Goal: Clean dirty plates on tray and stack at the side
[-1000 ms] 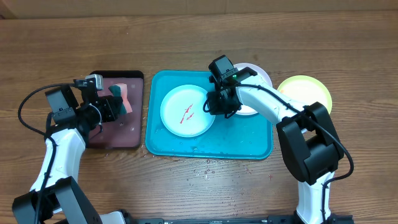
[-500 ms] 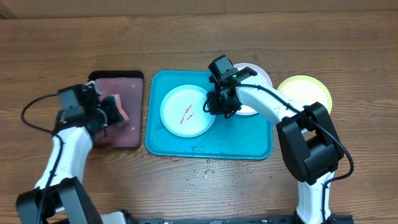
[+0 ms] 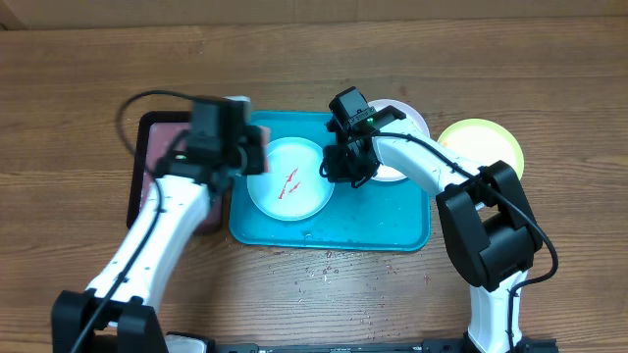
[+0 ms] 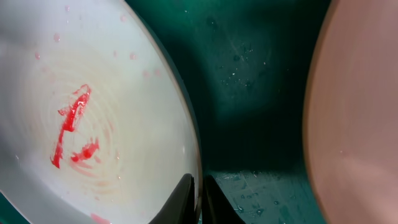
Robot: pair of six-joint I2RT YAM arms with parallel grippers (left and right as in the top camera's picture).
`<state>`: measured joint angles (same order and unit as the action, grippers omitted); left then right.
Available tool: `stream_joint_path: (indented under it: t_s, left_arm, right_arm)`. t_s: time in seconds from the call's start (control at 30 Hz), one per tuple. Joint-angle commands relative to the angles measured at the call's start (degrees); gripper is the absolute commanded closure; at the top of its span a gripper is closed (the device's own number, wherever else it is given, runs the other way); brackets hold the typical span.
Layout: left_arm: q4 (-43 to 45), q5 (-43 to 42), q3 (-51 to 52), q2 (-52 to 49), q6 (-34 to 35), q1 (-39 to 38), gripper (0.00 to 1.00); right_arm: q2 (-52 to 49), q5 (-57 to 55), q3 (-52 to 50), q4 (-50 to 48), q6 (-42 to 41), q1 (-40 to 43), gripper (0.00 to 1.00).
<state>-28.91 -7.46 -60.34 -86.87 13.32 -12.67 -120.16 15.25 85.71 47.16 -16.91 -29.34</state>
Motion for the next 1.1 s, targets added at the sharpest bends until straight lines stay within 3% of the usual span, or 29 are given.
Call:
stream_joint_path:
  t_s: [0.0,0.17,0.4,0.63,0.73,0.87,0.97,1.07]
  left_arm:
    - [0.13,-0.26,-0.57,-3.13,-3.58,-5.40,0.96]
    - [1.64,-0.26,-0.59,-8.37,-7.52,-10.01,0.96]
    - [2.80,1.49,-0.59,-15.28,-7.56,-10.12,0.96]
    - [0.31,14.47,-0.87,-17.42,-6.05,-8.52,0.96]
    - [-2.32,15.76,-3.02,-16.26,-5.60,-6.78,0.96]
    - [-5.14,10.80,-7.02,-14.38,-5.68,-5.55,0.96]
    - [-5.81,0.81,-9.66,-14.03,-7.56,-6.32,0.96]
    - [-4.70,-4.02,-9.62,-14.10,-7.56,-8.13,0.96]
  right_arm:
    - [2.08,1.36,0.48,-0.26,-1.03,-0.39,0.92]
    - [2.08,1.36,0.48,-0.07,-1.14,-0.39,0.93]
    - [2.08,1.33,0.48,-0.02,-1.14,-0.39,0.93]
    - [2.08,1.33,0.48,0.00,-1.14,-0.39,0.93]
    - [2.08,1.31,0.48,-0.02,-1.14,-0.39,0.93]
    - [2.08,1.33,0.50,-0.02,-1.14,-0.39,0.93]
    - [2.08,1.33,0.48,-0.04,-1.14,-0.39,0.93]
    - [2.08,1.31,0.48,-0.04,-1.11,-0.39,0.93]
